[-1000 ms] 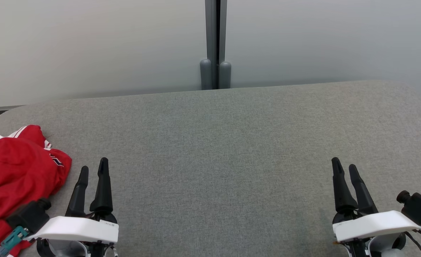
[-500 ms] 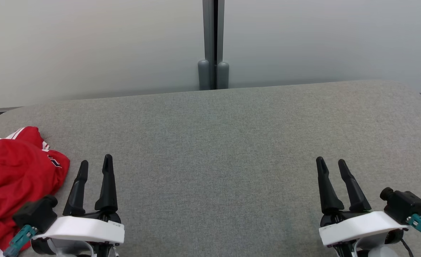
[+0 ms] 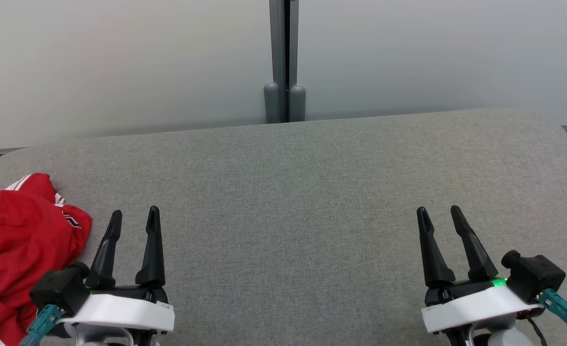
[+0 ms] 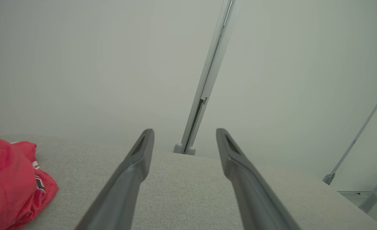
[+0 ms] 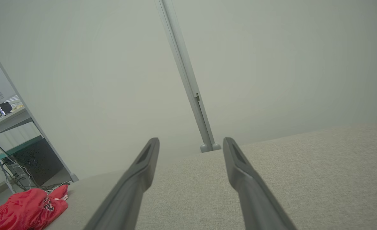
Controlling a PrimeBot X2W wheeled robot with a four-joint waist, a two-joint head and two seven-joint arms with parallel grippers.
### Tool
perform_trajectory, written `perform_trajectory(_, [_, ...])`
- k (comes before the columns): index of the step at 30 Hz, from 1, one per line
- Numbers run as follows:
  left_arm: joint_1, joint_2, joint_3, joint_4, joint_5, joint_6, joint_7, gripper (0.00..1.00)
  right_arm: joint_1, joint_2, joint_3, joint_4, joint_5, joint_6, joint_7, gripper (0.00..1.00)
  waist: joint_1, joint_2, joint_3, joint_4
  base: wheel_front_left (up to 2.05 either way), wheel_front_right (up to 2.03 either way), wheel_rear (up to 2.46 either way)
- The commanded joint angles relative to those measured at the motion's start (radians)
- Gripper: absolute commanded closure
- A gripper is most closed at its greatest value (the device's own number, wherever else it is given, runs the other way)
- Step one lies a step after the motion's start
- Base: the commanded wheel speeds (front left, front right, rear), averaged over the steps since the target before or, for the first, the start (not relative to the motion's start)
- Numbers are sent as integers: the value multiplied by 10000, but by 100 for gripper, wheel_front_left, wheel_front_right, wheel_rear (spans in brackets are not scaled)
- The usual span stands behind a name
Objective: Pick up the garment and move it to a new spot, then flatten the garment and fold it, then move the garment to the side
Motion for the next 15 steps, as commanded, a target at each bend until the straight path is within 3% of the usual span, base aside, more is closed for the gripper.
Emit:
perform_trajectory(1, [-145, 50, 21, -125, 227, -25, -69, 0, -90, -50, 65, -100, -264, 0, -86, 0, -1, 0, 2, 19, 0, 0, 0])
perform_trajectory(9, [-77, 58, 96, -152, 854, 113, -250, 0, -104, -53, -245, -127, -1221, 0, -269, 0, -1, 0, 73, 80, 0, 0, 0])
perform_trajectory(15, [15, 63, 270, 260, 1183, -22, -382, 0, -101, -58, -378, -239, -1771, 0, -413, 0, -1, 0, 156, 106, 0, 0, 0])
